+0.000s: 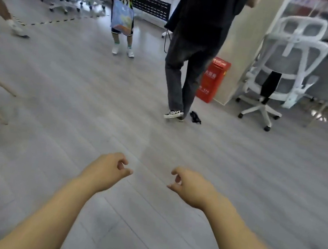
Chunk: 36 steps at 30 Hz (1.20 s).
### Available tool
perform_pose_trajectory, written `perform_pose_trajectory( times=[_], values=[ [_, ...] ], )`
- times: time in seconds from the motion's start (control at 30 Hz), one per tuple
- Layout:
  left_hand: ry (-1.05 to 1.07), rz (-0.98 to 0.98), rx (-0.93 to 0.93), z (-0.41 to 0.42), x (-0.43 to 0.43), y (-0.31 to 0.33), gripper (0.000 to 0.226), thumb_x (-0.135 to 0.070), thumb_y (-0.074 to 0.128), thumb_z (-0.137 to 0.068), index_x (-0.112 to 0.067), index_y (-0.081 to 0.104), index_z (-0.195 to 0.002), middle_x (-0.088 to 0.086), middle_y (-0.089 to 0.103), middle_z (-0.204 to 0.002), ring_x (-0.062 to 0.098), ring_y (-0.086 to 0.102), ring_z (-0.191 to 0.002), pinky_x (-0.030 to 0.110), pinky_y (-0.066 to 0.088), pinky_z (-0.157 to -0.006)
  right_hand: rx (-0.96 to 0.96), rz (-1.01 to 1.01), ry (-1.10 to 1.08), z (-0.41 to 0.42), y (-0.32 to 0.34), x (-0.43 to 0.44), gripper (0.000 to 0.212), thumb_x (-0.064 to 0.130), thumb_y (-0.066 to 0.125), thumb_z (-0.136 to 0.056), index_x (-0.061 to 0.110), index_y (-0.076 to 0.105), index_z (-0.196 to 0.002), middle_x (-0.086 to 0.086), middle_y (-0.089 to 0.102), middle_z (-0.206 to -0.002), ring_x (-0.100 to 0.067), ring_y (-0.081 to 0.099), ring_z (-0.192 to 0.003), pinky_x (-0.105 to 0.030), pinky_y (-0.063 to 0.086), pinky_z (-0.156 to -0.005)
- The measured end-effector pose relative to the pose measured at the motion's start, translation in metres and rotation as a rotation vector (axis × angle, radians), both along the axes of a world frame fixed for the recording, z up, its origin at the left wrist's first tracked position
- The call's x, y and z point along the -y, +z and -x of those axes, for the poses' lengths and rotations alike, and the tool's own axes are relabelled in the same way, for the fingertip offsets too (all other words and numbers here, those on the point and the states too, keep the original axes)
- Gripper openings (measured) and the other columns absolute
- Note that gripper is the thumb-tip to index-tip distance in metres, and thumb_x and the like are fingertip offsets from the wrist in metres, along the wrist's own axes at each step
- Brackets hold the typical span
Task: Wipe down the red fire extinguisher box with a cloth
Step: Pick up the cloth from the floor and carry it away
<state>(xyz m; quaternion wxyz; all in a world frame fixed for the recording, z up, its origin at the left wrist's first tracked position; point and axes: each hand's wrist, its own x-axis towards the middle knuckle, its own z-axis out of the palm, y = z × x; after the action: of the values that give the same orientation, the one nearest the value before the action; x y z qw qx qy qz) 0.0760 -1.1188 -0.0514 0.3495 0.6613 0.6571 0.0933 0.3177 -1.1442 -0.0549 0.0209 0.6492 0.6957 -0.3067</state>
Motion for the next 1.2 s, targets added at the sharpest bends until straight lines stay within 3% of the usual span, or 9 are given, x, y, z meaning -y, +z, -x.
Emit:
perform_pose_trajectory(
  times=[0.3,0.5,0.63,0.83,0.97,1.07,1.2],
  values=[
    [-0.071,-0.017,0.036,-0.111,-0.142,0.003,0.026,-0.042,0.066,-0.082,-0.024,0.059,-0.099,-0.004,0.062,-0.097,0.016,0.059,-0.089,0.032,0.050,-0.082,-0.017,-0.041,-0.163,-0.117,0.019,-0.115,0.045,0.038,0.054,-0.094,0.019,0.045,-0.134,-0.003,0.056,-0.125,-0.022,0.055,-0.109,-0.031,0.044,-0.087],
    [-0.153,0.002,0.000,-0.155,-0.225,-0.010,0.024,-0.042,0.065,-0.083,-0.026,0.057,-0.099,-0.007,0.061,-0.092,0.013,0.059,-0.083,0.025,0.042,-0.071,-0.030,-0.043,-0.202,-0.144,0.007,-0.184,0.041,0.041,0.055,-0.092,0.023,0.049,-0.128,0.001,0.058,-0.118,-0.019,0.057,-0.102,-0.031,0.047,-0.086],
    [-0.231,-0.003,-0.017,-0.178,-0.289,-0.011,0.023,-0.045,0.064,-0.083,-0.029,0.056,-0.097,-0.006,0.063,-0.096,0.014,0.059,-0.086,0.027,0.044,-0.075,0.026,-0.052,-0.213,-0.154,0.009,-0.235,0.039,0.038,0.056,-0.091,0.020,0.052,-0.126,-0.001,0.059,-0.115,-0.021,0.056,-0.105,-0.029,0.042,-0.081],
    [-0.338,0.004,-0.009,-0.220,-0.376,-0.001,0.024,-0.043,0.065,-0.082,-0.026,0.058,-0.097,-0.006,0.062,-0.095,0.016,0.060,-0.089,0.031,0.049,-0.080,-0.021,-0.045,-0.331,-0.179,0.026,-0.306,0.034,0.038,0.056,-0.091,0.022,0.053,-0.121,-0.001,0.059,-0.111,-0.019,0.057,-0.099,-0.036,0.048,-0.087],
    [-0.404,-0.002,-0.011,-0.249,-0.417,0.000,0.023,-0.042,0.063,-0.084,-0.022,0.059,-0.096,-0.006,0.061,-0.092,0.015,0.059,-0.085,0.031,0.048,-0.074,-0.014,-0.033,-0.376,-0.203,0.023,-0.343,0.037,0.039,0.055,-0.092,0.024,0.051,-0.125,0.000,0.059,-0.114,-0.019,0.055,-0.096,-0.030,0.044,-0.079],
    [-0.418,0.035,0.038,-0.275,-0.445,-0.005,0.025,-0.041,0.066,-0.082,-0.023,0.061,-0.098,-0.008,0.059,-0.089,0.014,0.059,-0.083,0.031,0.049,-0.070,-0.027,-0.011,-0.404,-0.226,0.016,-0.372,0.041,0.041,0.056,-0.091,0.022,0.050,-0.127,-0.002,0.058,-0.117,-0.021,0.056,-0.103,-0.031,0.044,-0.086],
    [-0.455,0.032,0.010,-0.314,-0.493,-0.018,0.029,-0.039,0.066,-0.082,-0.022,0.061,-0.104,-0.008,0.059,-0.090,0.014,0.059,-0.087,0.031,0.050,-0.080,-0.018,0.004,-0.406,-0.267,0.006,-0.420,0.041,0.040,0.054,-0.093,0.022,0.048,-0.130,-0.001,0.058,-0.119,-0.021,0.056,-0.104,-0.033,0.046,-0.090]
  ],
)
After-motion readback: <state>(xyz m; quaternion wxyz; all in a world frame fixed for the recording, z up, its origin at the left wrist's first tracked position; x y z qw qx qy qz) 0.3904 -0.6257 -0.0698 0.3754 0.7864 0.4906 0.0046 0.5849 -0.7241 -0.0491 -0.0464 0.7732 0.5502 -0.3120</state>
